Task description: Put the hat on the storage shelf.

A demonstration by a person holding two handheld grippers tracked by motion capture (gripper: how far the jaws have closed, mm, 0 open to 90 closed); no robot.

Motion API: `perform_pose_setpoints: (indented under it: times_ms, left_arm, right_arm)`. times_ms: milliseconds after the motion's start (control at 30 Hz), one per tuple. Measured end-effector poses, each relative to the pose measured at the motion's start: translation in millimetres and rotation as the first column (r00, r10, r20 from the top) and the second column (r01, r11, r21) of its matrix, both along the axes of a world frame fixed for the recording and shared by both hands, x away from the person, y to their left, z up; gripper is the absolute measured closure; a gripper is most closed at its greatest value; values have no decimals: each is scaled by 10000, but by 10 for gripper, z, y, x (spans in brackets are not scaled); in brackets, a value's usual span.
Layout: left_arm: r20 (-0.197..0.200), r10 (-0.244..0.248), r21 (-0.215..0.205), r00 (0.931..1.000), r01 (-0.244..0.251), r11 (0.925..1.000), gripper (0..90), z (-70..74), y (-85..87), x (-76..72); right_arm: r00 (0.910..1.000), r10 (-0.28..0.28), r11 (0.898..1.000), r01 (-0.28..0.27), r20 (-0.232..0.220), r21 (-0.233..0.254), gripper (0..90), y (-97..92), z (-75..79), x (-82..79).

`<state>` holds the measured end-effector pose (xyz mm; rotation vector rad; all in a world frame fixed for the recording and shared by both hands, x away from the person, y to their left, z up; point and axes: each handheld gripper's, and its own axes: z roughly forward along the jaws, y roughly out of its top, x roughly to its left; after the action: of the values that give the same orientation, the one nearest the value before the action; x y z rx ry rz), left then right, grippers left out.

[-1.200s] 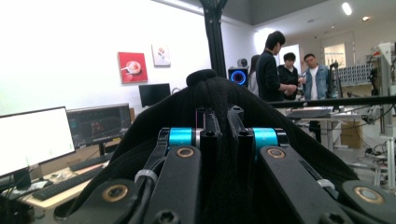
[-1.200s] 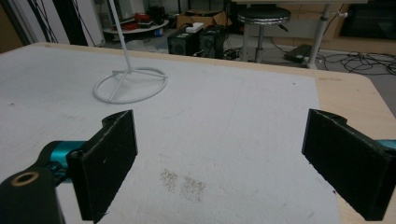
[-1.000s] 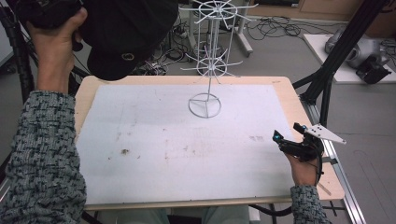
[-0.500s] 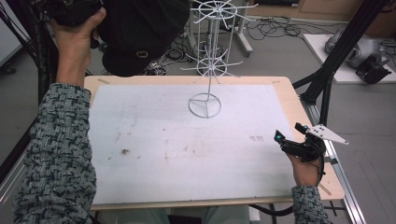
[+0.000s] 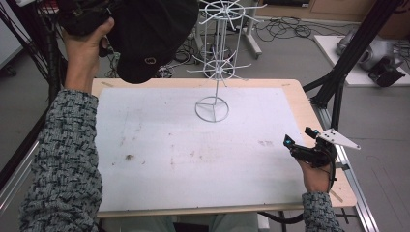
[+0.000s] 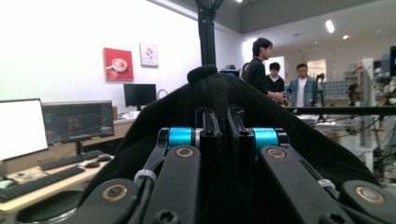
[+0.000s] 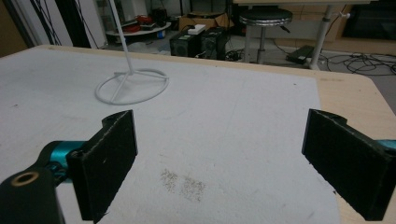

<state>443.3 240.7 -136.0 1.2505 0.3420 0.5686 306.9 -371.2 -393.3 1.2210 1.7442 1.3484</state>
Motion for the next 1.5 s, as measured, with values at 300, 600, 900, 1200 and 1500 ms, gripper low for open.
perform_pose_setpoints:
  times_ms: [300,600,900,1200,1500]
  left_arm:
    - [-253,-7,604,9997,22,9982,840,-159,-41,47]
    - [-275,175,1376,9995,-135,9904,819,-310,-122,41]
    - [-627,288,2441,9976,-127,9697,789,-506,-213,53]
    - [-983,431,2986,9942,-118,9543,776,-608,-297,105]
    - [-1191,443,3134,9919,-48,9496,752,-681,-364,140]
  right_arm:
    - [10000,46,10000,-46,-38,-64,94,16,-5,5]
    - [10000,63,9999,-63,-2,-79,94,21,-6,8]
    - [9999,86,9999,-87,-89,-96,94,44,-15,18]
    - [9999,107,9998,-108,-72,-135,94,41,-18,23]
    - [9999,84,9999,-84,-56,-111,94,36,-18,22]
